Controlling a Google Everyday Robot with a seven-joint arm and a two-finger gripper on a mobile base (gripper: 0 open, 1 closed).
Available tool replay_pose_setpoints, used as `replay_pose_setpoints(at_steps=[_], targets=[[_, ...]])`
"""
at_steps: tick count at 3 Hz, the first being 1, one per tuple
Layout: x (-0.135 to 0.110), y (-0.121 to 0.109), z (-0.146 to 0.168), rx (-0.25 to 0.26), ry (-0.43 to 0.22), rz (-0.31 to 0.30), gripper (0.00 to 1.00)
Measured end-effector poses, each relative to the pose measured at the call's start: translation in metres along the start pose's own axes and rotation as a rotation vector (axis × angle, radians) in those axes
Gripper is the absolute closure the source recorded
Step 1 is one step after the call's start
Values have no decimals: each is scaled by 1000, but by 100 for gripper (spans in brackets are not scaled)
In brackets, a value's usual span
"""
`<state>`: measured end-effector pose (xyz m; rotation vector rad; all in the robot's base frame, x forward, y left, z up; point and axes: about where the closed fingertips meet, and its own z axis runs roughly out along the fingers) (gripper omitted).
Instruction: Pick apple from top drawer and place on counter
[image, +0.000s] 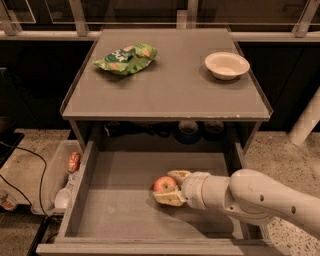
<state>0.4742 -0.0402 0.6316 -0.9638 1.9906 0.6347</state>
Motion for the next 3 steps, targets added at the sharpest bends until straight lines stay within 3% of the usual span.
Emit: replay_pose_setpoints(at_steps=[1,2,3], targets=[[-3,3,-3,2,-5,0,100],[-38,-1,-19,23,-51,-55,100],[-88,-4,-44,48,-109,-148,100]])
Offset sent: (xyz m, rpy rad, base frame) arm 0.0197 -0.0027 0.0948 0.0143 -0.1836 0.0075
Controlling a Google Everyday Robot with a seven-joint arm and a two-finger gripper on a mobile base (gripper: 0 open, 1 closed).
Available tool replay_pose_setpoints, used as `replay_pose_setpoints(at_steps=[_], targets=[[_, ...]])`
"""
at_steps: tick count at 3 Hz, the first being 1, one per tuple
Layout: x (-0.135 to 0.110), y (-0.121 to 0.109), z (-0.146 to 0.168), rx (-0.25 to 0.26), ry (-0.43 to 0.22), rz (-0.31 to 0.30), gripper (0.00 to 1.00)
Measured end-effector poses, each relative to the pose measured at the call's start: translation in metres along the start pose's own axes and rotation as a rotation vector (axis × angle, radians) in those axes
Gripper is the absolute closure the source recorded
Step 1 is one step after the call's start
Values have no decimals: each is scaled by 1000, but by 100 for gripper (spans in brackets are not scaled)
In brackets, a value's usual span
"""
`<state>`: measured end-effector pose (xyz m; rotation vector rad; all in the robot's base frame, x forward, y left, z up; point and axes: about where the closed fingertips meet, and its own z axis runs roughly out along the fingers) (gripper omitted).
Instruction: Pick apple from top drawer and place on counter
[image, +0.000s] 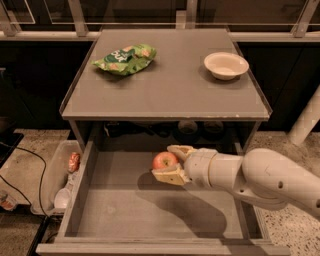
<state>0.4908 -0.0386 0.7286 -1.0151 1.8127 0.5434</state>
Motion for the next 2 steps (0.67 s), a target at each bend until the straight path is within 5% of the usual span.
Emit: replay_pose_setpoints(at_steps=[2], targets=[[-127,-41,-70,110,-93,-209,100]])
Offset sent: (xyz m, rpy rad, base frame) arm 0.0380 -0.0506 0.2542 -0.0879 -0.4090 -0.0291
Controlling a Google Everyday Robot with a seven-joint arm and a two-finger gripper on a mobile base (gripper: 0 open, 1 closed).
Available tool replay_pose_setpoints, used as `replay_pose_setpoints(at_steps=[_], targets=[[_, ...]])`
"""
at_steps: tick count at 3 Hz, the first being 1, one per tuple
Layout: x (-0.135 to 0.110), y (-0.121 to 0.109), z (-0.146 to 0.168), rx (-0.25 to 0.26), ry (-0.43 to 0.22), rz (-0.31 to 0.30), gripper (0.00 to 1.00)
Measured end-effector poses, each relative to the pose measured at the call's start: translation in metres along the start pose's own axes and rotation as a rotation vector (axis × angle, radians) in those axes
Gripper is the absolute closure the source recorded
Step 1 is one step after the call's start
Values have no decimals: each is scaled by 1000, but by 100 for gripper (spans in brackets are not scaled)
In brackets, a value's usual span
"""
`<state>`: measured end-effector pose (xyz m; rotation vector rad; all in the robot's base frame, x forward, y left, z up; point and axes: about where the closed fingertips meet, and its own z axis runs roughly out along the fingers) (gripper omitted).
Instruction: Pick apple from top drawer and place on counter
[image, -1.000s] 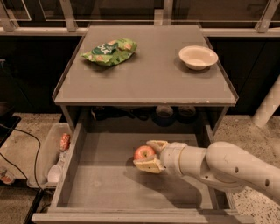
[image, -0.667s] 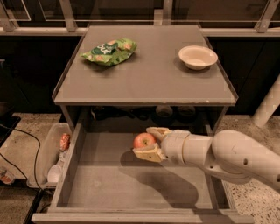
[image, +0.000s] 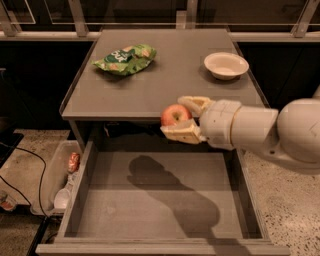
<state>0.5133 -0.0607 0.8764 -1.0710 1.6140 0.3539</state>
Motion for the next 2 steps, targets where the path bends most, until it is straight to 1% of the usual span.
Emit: replay_pose_setpoints(at_steps=[1,2], targets=[[-60,-52,-33,83,-31,-79,100],[-63,-51,-32,91,-37,-74,100]])
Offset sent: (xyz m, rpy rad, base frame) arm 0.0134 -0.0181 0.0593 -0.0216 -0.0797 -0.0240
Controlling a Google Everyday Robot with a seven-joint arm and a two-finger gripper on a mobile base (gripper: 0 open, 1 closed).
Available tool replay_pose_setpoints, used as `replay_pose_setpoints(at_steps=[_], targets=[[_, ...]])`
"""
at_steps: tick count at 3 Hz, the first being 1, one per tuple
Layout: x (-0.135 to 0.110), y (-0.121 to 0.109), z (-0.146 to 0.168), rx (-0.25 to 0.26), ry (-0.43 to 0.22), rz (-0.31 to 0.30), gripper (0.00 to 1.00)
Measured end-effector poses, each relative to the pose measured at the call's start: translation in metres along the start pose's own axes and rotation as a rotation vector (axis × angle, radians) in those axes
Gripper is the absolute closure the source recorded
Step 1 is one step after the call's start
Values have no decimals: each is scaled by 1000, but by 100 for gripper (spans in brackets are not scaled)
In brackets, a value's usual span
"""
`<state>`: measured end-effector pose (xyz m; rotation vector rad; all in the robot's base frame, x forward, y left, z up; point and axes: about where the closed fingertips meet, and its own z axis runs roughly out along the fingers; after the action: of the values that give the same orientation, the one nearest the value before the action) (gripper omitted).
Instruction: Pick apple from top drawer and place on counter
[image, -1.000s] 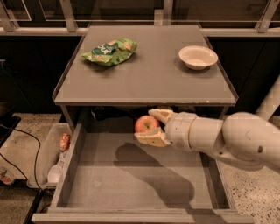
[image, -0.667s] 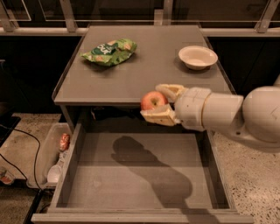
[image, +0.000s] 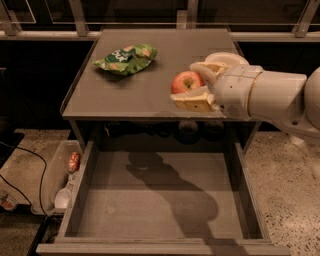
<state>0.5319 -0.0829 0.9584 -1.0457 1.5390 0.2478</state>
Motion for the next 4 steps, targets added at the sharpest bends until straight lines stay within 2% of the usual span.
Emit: replay_pose_setpoints(at_steps=[1,2,3,4], targets=[[10,-14,18,54,-15,42,100],[23,-57,44,168,-46,93,100],[30,-94,79,217,-69,166,100],[35,-111,113,193,-76,211,100]])
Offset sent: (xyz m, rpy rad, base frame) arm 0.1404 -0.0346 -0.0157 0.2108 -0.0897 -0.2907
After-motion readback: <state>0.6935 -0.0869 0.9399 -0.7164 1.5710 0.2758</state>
